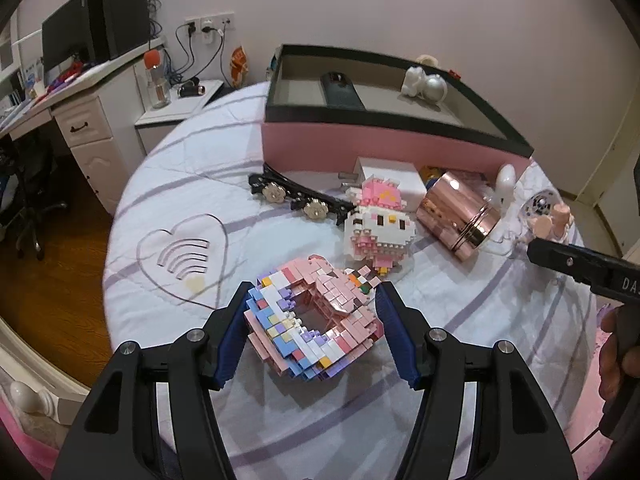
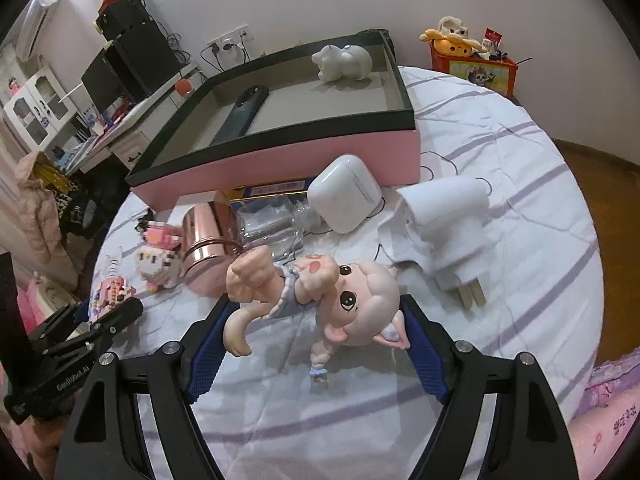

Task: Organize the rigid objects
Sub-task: 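Carry the block figure with the left gripper while the right carries the doll into the tray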

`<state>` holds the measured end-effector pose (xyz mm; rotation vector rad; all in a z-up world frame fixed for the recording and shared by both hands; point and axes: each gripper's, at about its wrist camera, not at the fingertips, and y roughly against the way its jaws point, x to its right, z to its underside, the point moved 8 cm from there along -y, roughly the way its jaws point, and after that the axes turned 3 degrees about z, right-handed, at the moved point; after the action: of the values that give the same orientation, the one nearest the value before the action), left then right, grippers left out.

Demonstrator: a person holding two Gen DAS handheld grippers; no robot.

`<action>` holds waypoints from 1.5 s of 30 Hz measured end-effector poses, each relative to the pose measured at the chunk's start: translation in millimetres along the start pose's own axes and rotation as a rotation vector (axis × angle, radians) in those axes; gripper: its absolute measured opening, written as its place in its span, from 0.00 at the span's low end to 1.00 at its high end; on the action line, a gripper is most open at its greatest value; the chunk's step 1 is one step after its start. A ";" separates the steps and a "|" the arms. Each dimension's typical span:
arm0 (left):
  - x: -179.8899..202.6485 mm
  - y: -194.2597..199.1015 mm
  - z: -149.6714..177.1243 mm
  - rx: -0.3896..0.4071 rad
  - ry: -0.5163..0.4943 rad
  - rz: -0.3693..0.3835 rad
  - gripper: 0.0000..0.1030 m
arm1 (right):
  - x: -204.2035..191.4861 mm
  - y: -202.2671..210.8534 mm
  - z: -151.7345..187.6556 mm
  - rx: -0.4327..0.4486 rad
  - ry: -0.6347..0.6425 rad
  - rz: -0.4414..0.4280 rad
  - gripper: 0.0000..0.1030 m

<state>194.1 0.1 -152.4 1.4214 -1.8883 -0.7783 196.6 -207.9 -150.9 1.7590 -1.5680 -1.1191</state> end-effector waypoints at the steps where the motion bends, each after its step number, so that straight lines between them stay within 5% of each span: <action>1: -0.8 3.3 -1.6 0.006 0.000 -0.001 0.61 | -0.9 3.8 0.1 0.004 0.000 -0.003 0.78; 12: 7.6 46.3 -45.0 0.084 -0.022 0.027 0.61 | -26.0 41.7 -22.0 0.076 0.041 -0.059 0.78; 22: 22.0 55.6 -123.0 0.161 -0.054 0.050 0.61 | -39.0 61.1 -73.1 0.161 0.101 -0.053 0.78; 32: 38.6 -4.8 -191.3 0.128 -0.058 0.073 0.61 | -29.9 34.9 -145.3 0.181 0.122 -0.005 0.78; 45: 38.5 -97.2 -216.3 0.012 -0.057 0.064 0.61 | -14.7 -46.6 -180.4 0.065 0.105 0.006 0.78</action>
<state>412.2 -77.4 -88.3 1.3527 -1.9744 -0.7852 374.0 -209.5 -92.2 1.8232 -1.5611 -0.9667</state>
